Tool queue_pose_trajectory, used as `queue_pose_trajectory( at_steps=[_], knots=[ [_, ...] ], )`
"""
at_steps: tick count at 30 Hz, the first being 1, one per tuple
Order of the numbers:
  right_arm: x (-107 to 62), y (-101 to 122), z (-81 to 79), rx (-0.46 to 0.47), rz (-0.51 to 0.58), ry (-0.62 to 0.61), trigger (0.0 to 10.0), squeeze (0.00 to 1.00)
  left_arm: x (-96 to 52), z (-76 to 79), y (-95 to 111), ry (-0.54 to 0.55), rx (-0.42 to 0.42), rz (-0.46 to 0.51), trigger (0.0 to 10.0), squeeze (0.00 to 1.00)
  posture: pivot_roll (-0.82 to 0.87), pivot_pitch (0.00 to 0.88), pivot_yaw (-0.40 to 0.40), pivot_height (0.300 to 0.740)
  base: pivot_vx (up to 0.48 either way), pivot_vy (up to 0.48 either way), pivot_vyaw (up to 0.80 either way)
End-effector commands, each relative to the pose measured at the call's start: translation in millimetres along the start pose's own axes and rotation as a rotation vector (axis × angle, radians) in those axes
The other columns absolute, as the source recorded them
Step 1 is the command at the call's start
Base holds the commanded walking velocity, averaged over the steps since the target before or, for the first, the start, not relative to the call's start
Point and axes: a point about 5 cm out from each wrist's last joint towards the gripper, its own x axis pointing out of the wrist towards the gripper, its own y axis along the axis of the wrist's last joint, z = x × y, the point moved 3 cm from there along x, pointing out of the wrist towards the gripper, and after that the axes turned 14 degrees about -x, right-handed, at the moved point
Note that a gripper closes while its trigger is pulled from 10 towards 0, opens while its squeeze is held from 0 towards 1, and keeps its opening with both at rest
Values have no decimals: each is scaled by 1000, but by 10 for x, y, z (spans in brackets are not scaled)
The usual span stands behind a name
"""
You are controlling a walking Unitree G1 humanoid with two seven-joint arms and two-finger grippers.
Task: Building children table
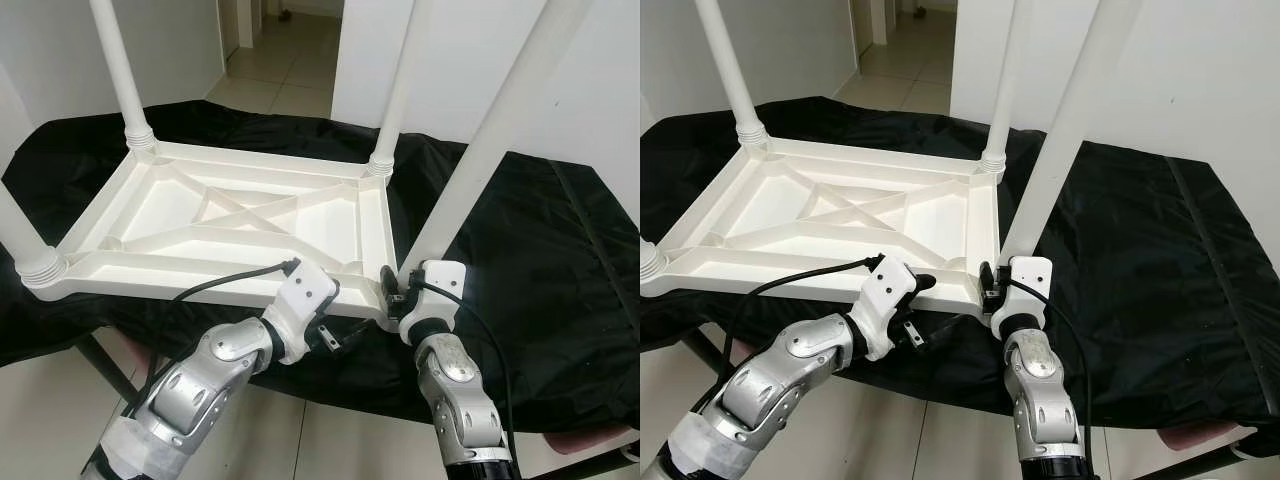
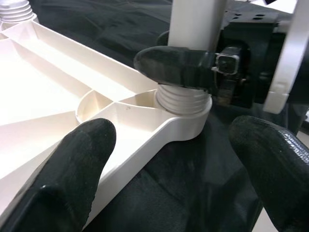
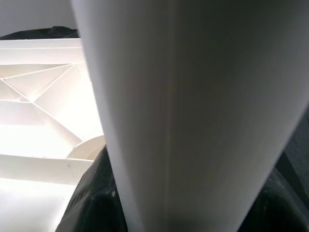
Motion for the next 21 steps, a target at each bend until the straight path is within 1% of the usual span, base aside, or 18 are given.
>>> queue_pose_trajectory(
  at_steps=[1,2,4,7,10,11,12,13,14,15,17,18,20,21],
  knots=[
    [-32,-8,-103,67,-15,10,10000,0,-2,85,-45,-95,-8,-32,10000,0,1,3,-74,740,0,0,0],
    [-34,27,-88,60,-5,11,10000,992,-2,86,-45,-95,-7,-32,10000,0,0,0,-76,740,0,0,0],
    [-31,59,-70,44,10,21,10000,1000,0,84,-45,-95,-6,-33,10000,0,0,0,-76,740,0,0,0],
    [-21,105,2,24,35,33,10000,1000,9,77,-40,-93,-3,-31,10000,0,1,0,-79,740,0,0,0],
    [-18,113,28,21,40,35,10000,1000,10,76,-38,-92,-3,-30,10000,0,1,0,-79,740,0,0,0],
    [-11,118,78,1,47,52,10000,118,14,74,-36,-91,-1,-29,10000,0,1,0,-80,740,0,0,0],
    [6,100,159,-21,46,77,10000,0,18,71,-34,-90,1,-28,10000,0,1,0,-82,740,0,0,0],
    [20,86,220,-40,45,106,10000,0,21,67,-32,-89,1,-28,10000,0,0,0,-80,740,0,0,0],
    [20,86,220,-40,45,106,10000,0,21,67,-32,-89,1,-28,10000,0,0,0,-80,740,0,0,0],
    [28,85,263,-54,52,132,10000,0,22,65,-31,-88,2,-27,10000,0,0,0,-80,740,0,0,0],
    [56,88,330,-92,77,213,10000,0,19,47,-24,-81,9,-26,10000,0,-6,0,-71,740,0,0,0],
    [56,88,330,-92,77,213,10000,0,19,47,-24,-81,9,-26,10000,0,-6,0,-71,740,0,0,0],
    [80,95,376,-114,94,283,10000,0,14,31,-16,-76,12,-24,10000,0,-6,0,-71,740,0,0,0],
    [80,95,376,-114,94,283,10000,0,14,31,-16,-76,12,-24,10000,0,-6,0,-71,740,0,0,0]
  ],
)
